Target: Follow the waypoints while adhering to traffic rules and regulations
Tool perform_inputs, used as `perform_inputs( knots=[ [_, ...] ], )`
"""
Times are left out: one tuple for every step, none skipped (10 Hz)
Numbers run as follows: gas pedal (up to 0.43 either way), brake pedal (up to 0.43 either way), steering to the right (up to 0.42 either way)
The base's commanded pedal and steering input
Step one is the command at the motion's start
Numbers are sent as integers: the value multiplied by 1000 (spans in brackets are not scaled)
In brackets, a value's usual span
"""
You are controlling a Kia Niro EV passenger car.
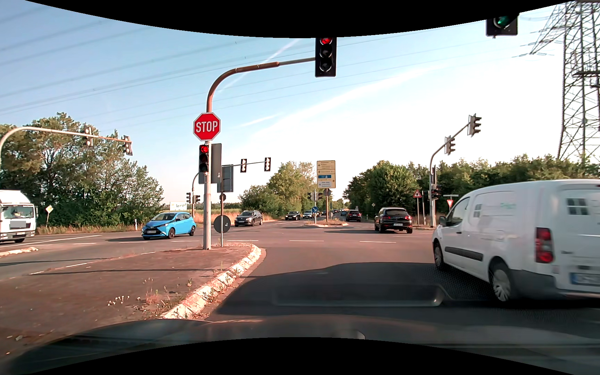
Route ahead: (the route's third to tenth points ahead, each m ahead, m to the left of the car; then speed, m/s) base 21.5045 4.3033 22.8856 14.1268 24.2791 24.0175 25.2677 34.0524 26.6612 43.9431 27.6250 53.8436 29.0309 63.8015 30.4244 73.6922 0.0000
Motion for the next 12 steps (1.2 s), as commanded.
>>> perform_inputs(
  knots=[
    [0,287,-2],
    [0,287,-2],
    [0,287,-2],
    [0,287,-2],
    [0,287,-2],
    [0,287,-2],
    [0,287,-2],
    [0,287,-2],
    [0,287,-2],
    [0,287,-2],
    [0,287,-2],
    [0,287,-2]
  ],
)
